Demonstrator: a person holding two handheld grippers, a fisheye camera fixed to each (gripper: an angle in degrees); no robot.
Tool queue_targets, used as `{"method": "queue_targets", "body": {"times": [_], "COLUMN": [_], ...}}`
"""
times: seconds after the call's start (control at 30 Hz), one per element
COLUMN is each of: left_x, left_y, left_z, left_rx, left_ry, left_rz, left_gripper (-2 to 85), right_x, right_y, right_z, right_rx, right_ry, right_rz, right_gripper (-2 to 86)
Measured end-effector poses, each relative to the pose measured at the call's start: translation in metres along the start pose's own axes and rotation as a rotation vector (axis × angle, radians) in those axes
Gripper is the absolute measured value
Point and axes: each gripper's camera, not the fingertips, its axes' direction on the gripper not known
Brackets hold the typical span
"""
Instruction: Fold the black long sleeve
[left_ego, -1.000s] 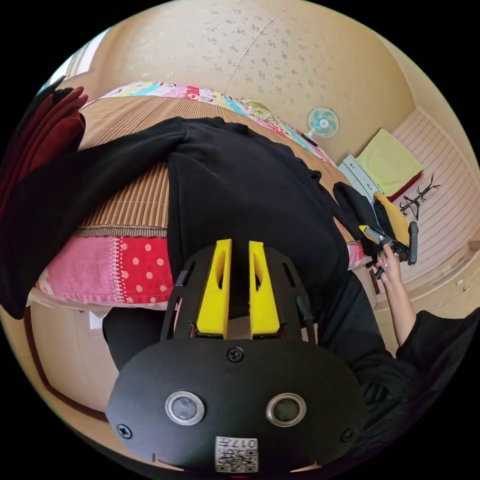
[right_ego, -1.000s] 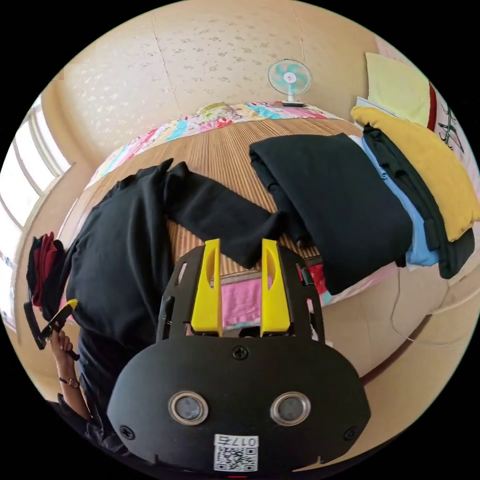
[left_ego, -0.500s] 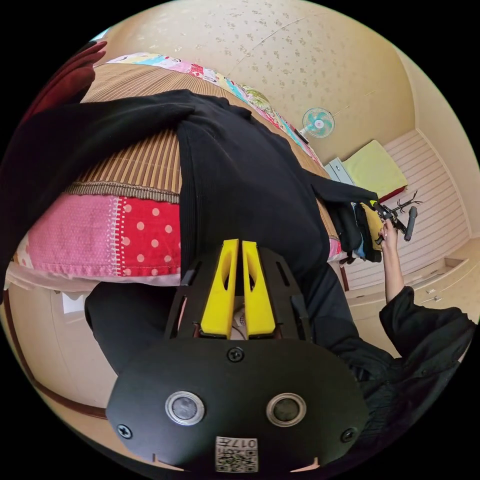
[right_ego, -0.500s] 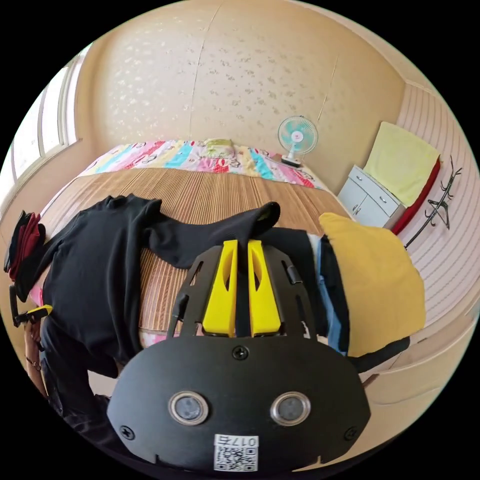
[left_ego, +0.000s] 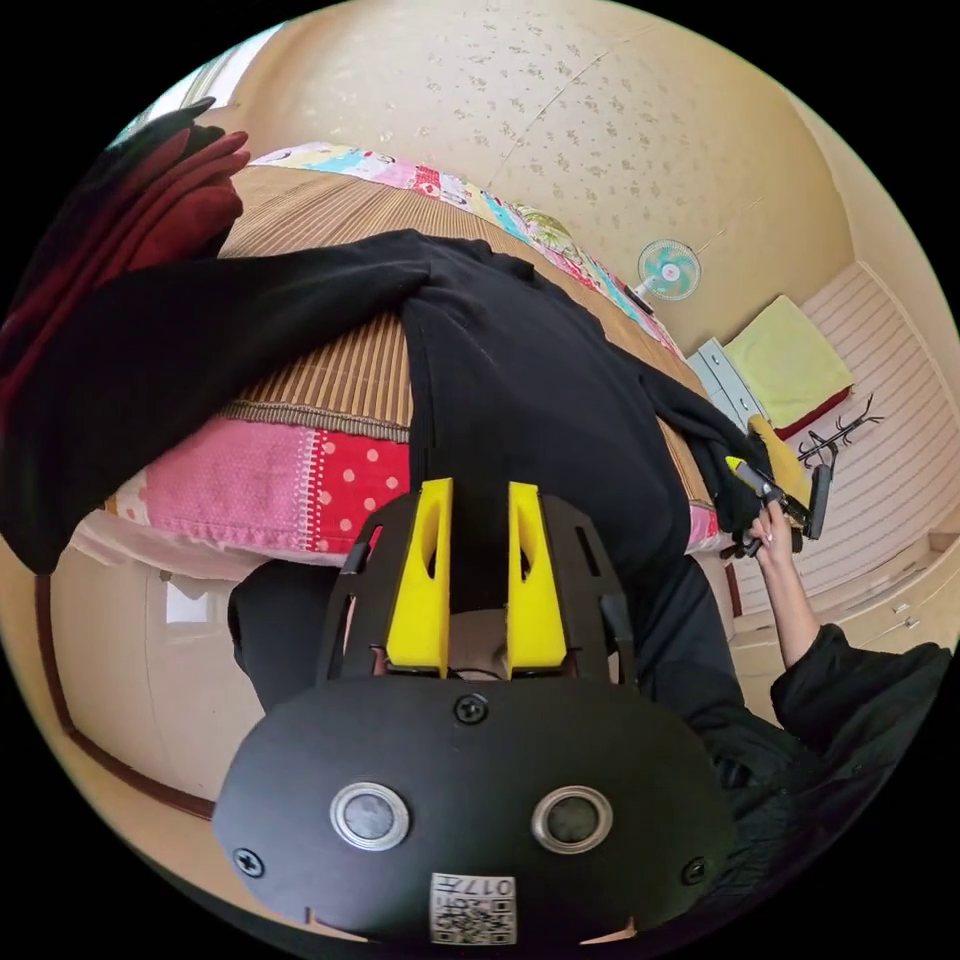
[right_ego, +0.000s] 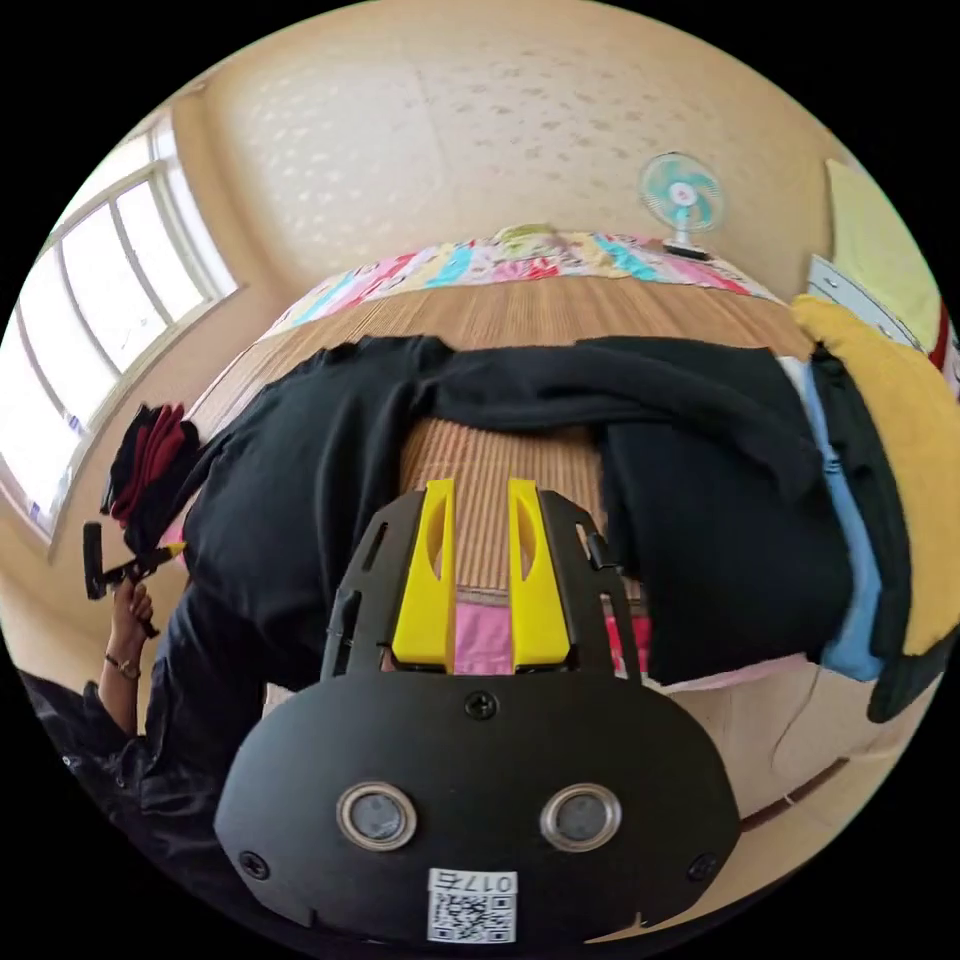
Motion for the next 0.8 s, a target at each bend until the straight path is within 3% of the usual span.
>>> {"method": "queue_targets", "body": {"times": [0.27,0.4,0.6,0.7,0.8], "left_x": [0.007,-0.014,0.004,0.007,0.023], "left_y": [0.032,0.018,0.027,0.039,0.055], "left_z": [-0.021,0.032,0.026,0.027,0.021], "left_rx": [0.148,-0.09,-0.172,-0.292,-0.294], "left_ry": [-0.136,-0.045,-0.019,0.002,-0.035], "left_rz": [-0.042,-0.081,0.043,0.075,0.115], "left_gripper": [10.1,6.9,3.4,3.2,3.6], "right_x": [-0.075,-0.09,-0.073,-0.074,-0.083], "right_y": [0.034,0.031,0.027,0.042,0.061], "right_z": [0.049,0.036,-0.019,-0.03,-0.024], "right_rx": [-0.105,-0.132,-0.1,-0.149,-0.227], "right_ry": [-0.084,-0.026,-0.071,-0.043,-0.03], "right_rz": [-0.031,-0.069,0.008,0.046,0.051], "right_gripper": [6.5,3.9,3.1,3.0,3.0]}}
